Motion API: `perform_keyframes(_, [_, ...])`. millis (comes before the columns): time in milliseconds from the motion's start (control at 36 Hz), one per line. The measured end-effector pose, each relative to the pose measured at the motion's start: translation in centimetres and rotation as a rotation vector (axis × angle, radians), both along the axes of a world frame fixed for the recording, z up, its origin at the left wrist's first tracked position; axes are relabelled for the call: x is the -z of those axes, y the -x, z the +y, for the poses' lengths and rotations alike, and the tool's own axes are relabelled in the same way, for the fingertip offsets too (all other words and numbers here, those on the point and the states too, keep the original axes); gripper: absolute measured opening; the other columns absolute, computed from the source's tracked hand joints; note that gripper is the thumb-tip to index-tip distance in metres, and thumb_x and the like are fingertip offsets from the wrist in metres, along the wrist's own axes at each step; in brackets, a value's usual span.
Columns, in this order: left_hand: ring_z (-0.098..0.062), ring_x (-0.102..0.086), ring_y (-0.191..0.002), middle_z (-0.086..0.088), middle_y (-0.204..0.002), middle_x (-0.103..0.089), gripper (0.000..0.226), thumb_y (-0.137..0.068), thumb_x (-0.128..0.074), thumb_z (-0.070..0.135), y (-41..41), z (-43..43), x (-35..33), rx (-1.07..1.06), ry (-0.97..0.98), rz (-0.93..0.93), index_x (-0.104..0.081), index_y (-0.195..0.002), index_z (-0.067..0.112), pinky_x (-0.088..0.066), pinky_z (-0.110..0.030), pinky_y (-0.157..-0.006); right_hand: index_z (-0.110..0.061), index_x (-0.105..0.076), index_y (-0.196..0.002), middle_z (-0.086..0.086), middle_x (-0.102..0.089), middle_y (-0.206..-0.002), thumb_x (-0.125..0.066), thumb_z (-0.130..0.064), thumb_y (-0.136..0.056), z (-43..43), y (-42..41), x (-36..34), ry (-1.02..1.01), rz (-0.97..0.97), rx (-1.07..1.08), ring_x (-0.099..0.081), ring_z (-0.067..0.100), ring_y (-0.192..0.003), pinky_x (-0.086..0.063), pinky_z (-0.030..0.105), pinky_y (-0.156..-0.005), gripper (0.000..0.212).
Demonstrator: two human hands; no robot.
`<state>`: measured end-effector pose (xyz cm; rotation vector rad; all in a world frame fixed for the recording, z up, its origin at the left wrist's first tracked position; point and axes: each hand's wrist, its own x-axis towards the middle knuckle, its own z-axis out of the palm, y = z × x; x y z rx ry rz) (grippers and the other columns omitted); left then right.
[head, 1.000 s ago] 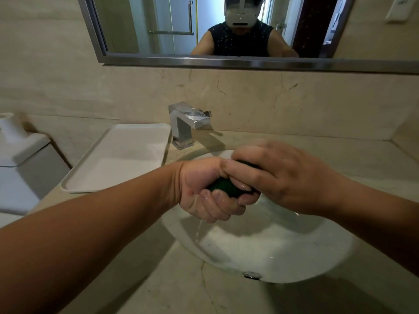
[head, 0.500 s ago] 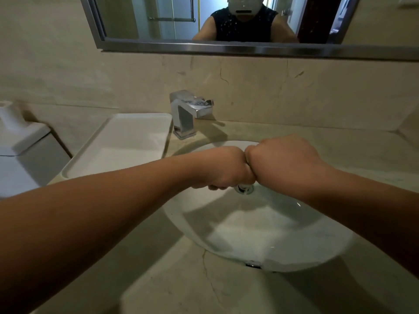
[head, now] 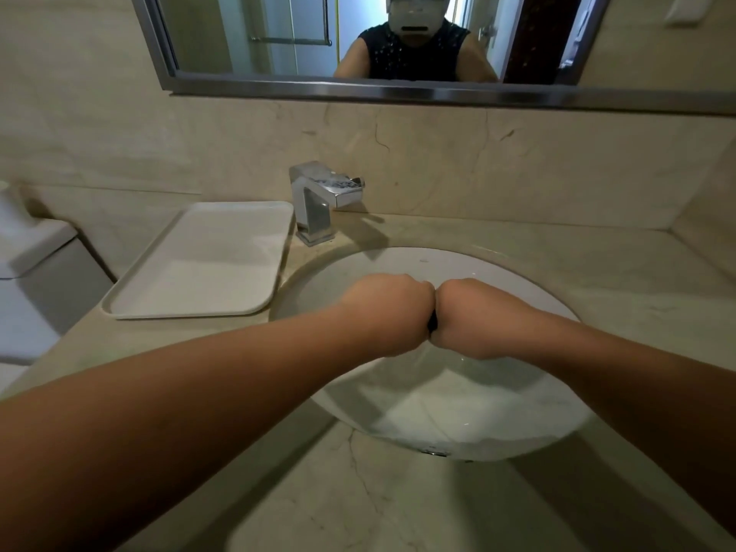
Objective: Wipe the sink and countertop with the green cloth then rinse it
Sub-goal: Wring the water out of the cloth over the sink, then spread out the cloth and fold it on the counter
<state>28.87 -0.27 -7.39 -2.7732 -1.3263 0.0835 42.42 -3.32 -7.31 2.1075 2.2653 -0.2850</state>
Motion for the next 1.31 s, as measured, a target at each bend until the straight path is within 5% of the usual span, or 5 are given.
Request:
perform_keyframes(250, [-0.019, -0.038, -0.053, 0.001, -0.070, -0.039, 0.014, -0.102, -0.052, 0.026, 1.2, -0.2, 0.3, 0.015, -0.049, -0.009, -0.039, -0.103, 0.020, -0.025, -0.033, -0.046, -0.017, -0.053, -0.068, 0.003, -0.056, -0.064, -0.069, -0.018, -0.086, -1.0, 0.4, 0.3, 0.040, 0.162, 0.025, -0.053, 0.020, -0.056, -0.039, 0.033, -0.053, 0.023])
perform_keyframes(500, [-0.016, -0.054, -0.070, 0.005, -0.081, -0.057, 0.024, -0.090, -0.069, 0.031, 5.9, -1.7, -2.4, 0.033, 0.034, -0.176, -0.047, -0.097, 0.028, -0.044, -0.032, -0.057, -0.035, -0.059, -0.111, -0.010, -0.066, -0.102, -0.061, -0.077, -0.082, -3.3, 1.9, -3.4, 0.119, 0.248, -0.191, -0.064, 0.012, -0.088, -0.057, 0.038, -0.081, 0.052])
perform_keyframes(1000, [-0.003, -0.060, -0.077, 0.015, -0.085, -0.062, 0.044, -0.080, -0.077, 0.070, 16.4, -6.6, -5.1, -0.084, 0.328, -0.253, -0.054, -0.106, 0.043, -0.044, -0.027, -0.066, -0.022, -0.073, -0.089, -0.002, -0.073, -0.080, -0.081, -0.017, -0.084, -3.3, 6.9, -4.4, 0.097, 0.652, -0.390, -0.065, 0.007, -0.068, -0.053, 0.031, -0.067, 0.010])
perform_keyframes(1194, [-0.002, -0.068, -0.091, 0.016, -0.107, -0.073, 0.045, -0.087, -0.076, 0.061, 19.1, -7.3, -5.5, -0.130, 0.352, -0.221, -0.062, -0.124, 0.039, -0.052, -0.029, -0.082, -0.023, -0.081, -0.092, 0.010, -0.076, -0.087, -0.076, -0.023, -0.093, -3.4, 8.8, -4.8, 0.048, 0.768, -0.430, -0.068, 0.040, -0.089, -0.054, 0.058, -0.086, 0.005])
perform_keyframes(1306, [-0.004, -0.066, -0.106, 0.018, -0.119, -0.072, 0.048, -0.086, -0.074, 0.064, 19.8, -7.7, -5.8, -0.108, 0.280, -0.387, -0.067, -0.126, 0.039, -0.056, -0.032, -0.090, -0.022, -0.083, -0.095, 0.002, -0.076, -0.086, -0.075, -0.021, -0.093, -3.2, 10.3, -5.2, -0.061, 0.759, -0.471, -0.070, 0.025, -0.084, -0.054, 0.052, -0.084, 0.008])
